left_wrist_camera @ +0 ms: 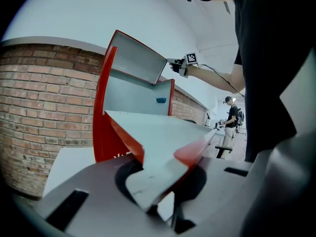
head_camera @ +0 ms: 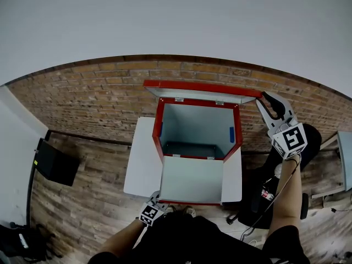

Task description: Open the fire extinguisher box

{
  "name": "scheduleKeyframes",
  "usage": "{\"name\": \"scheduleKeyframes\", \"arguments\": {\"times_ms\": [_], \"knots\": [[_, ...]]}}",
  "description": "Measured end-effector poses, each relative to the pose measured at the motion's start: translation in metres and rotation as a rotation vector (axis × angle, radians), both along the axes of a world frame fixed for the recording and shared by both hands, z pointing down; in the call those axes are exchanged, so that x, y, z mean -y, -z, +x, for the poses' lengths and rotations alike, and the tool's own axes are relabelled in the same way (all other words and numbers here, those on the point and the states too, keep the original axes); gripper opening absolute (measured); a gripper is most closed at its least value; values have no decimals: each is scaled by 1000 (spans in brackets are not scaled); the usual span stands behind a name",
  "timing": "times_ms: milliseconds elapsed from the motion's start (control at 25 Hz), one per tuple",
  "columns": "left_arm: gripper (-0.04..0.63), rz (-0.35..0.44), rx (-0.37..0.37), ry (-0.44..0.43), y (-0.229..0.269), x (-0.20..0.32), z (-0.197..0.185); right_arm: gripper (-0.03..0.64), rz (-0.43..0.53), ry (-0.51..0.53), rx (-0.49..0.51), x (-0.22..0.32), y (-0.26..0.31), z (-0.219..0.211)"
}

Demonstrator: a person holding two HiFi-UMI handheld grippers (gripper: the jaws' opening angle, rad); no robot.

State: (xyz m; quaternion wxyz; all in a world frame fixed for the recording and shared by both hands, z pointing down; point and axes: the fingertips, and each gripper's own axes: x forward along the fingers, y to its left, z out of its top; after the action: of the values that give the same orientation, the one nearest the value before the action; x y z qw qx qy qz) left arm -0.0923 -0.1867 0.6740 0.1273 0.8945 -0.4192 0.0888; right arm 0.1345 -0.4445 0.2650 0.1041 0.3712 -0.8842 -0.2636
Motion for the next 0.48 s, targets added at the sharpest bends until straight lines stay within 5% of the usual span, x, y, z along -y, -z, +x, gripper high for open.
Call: {"name": "scheduleKeyframes", "arguments": {"times_ms": [480], "knots": [[48, -64, 12, -19, -39, 12, -7, 109, -79, 34, 242, 72, 24, -2]]}}
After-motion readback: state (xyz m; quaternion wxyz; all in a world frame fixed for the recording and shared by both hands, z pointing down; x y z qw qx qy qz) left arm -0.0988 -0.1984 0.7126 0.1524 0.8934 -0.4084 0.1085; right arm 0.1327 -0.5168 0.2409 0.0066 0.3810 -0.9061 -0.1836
